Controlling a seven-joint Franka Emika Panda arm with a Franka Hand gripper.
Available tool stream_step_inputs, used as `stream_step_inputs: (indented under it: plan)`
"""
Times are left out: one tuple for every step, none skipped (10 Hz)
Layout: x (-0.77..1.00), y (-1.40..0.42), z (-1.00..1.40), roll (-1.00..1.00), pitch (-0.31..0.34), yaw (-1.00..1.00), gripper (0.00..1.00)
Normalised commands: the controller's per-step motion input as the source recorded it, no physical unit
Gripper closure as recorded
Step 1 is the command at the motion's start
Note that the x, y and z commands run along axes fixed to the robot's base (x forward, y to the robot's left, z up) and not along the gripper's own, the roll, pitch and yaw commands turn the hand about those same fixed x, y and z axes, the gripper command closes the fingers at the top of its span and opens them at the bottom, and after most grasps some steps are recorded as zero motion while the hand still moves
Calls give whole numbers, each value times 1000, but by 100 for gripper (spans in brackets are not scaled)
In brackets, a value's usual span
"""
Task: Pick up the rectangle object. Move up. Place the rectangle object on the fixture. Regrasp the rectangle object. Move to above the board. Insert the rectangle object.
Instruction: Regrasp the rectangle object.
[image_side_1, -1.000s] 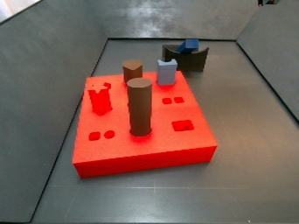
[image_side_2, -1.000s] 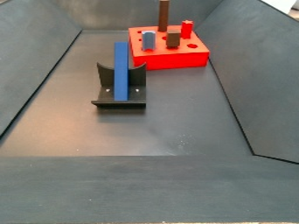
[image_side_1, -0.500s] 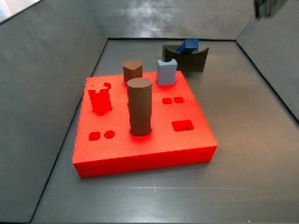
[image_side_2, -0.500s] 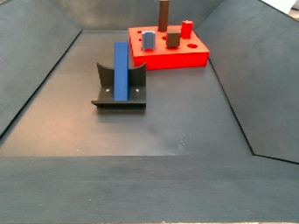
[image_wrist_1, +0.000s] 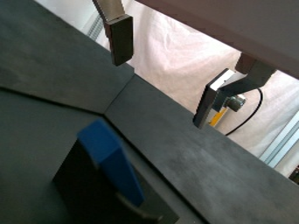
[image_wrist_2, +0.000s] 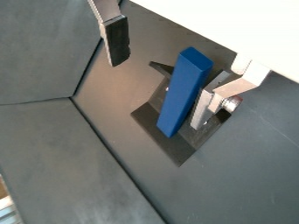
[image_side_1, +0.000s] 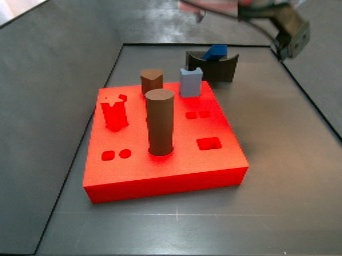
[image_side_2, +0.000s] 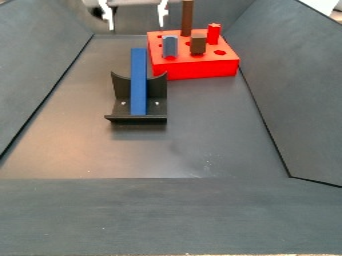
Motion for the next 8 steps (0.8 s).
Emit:
stream_step_inputs:
  plan:
    - [118, -1, -1000, 85, -89, -17, 0]
    - [128, -5, -1000, 75, -58, -31, 0]
    - [127, -5, -938, 71, -43, -37, 0]
    - [108, -6, -726, 66, -4, -33, 0]
    - [103, -10, -574, 62, 13, -24, 0]
    - [90, -10, -383, 62, 33, -4, 0]
    - [85, -11, -291, 63, 40, 6, 0]
    - [0, 0, 0, 0, 0, 0, 100]
